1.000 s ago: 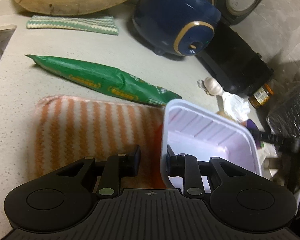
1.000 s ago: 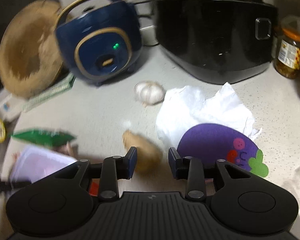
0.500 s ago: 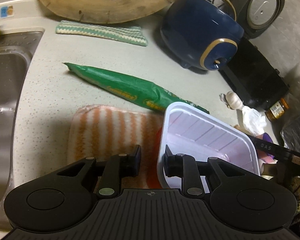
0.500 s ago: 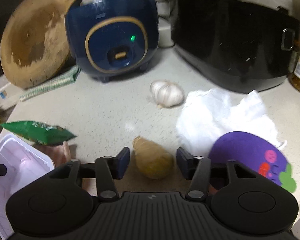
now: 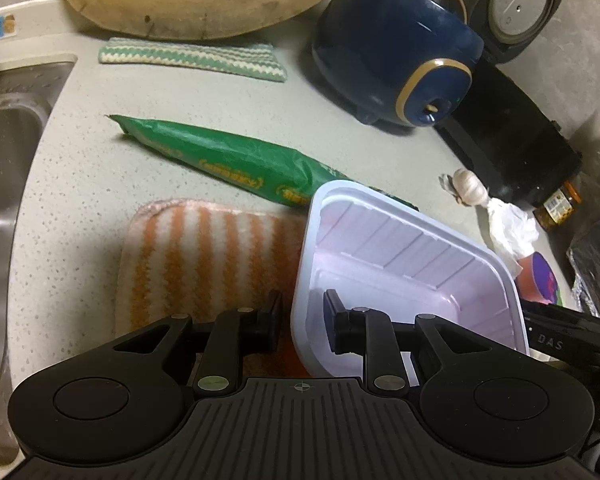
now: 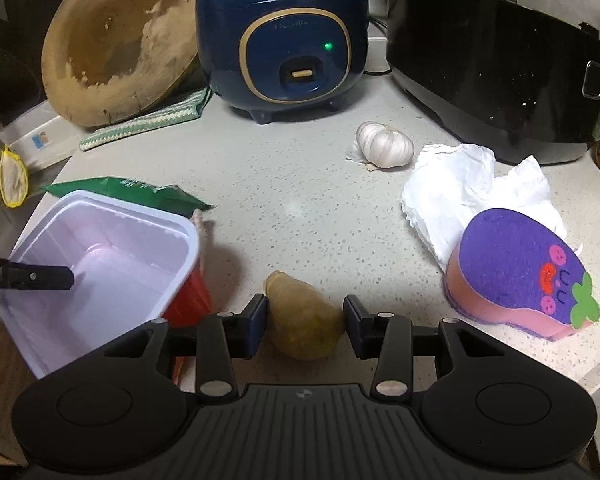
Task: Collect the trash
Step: 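Grasp the brown ginger root with the right tool while the left holds the tray, then carry the tray and ginger into the green bin and open both tools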
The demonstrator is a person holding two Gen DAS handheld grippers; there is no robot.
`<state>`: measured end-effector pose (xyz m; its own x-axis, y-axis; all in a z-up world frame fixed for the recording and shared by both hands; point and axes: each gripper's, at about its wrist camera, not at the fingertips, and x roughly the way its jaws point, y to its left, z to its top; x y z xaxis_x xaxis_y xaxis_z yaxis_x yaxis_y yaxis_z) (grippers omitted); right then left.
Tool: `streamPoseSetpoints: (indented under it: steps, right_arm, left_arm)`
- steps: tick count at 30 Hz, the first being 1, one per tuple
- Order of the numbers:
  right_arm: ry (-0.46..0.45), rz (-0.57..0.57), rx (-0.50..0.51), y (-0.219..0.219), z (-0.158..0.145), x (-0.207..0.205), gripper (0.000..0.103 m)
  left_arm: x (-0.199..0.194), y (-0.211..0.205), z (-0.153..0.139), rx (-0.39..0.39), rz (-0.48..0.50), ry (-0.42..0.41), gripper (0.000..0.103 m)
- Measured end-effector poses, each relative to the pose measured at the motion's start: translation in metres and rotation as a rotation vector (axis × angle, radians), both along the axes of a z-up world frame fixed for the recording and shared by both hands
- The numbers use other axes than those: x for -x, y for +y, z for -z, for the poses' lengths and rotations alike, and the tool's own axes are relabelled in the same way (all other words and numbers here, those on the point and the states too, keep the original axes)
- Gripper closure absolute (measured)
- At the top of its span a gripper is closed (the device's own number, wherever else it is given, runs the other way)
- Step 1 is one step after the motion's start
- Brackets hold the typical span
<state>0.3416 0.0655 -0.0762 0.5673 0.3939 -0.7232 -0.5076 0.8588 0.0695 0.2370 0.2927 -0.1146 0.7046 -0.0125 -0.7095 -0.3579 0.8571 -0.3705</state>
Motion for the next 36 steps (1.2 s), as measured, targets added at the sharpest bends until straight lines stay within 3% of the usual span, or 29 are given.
streamPoseSetpoints:
  steps: [9, 12, 16, 21, 25, 28, 30, 33, 36]
  right_arm:
    - [-0.025, -0.002, 0.035, 0.005, 0.003, 0.009, 0.057]
    - [-0.018, 0.022, 0.038, 0.003, 0.001, 0.011, 0.065]
    - [-0.018, 0.050, -0.006, -0.007, -0.009, 0.023, 0.065]
    - [-0.050, 0.112, -0.068, -0.038, -0.028, 0.048, 0.065]
    - [-0.082, 0.236, -0.104, -0.080, -0.041, 0.070, 0.065]
    - [-0.123, 0.373, -0.098, -0.114, -0.044, 0.091, 0.065]
    - [-0.126, 0.488, -0.079, -0.140, -0.041, 0.106, 0.065]
    - [-0.090, 0.656, -0.031, -0.175, -0.026, 0.130, 0.065]
    - [-0.019, 0.773, 0.002, -0.209, -0.007, 0.154, 0.065]
  left_arm:
    - [-0.004, 0.002, 0.004, -0.002, 0.018, -0.019, 0.078]
    - [-0.004, 0.004, 0.004, -0.003, 0.009, -0.002, 0.087]
    - [-0.001, 0.004, 0.003, 0.028, -0.022, -0.003, 0.088]
    - [-0.007, -0.012, -0.007, 0.024, 0.046, -0.062, 0.089]
    - [-0.023, -0.042, -0.017, 0.029, 0.173, -0.083, 0.090]
    - [-0.039, -0.078, -0.020, 0.020, 0.343, -0.082, 0.090]
    - [-0.049, -0.113, -0.016, 0.018, 0.507, -0.074, 0.090]
    - [-0.059, -0.162, 0.005, 0.063, 0.712, -0.014, 0.089]
    - [-0.055, -0.211, 0.031, 0.070, 0.820, 0.088, 0.089]
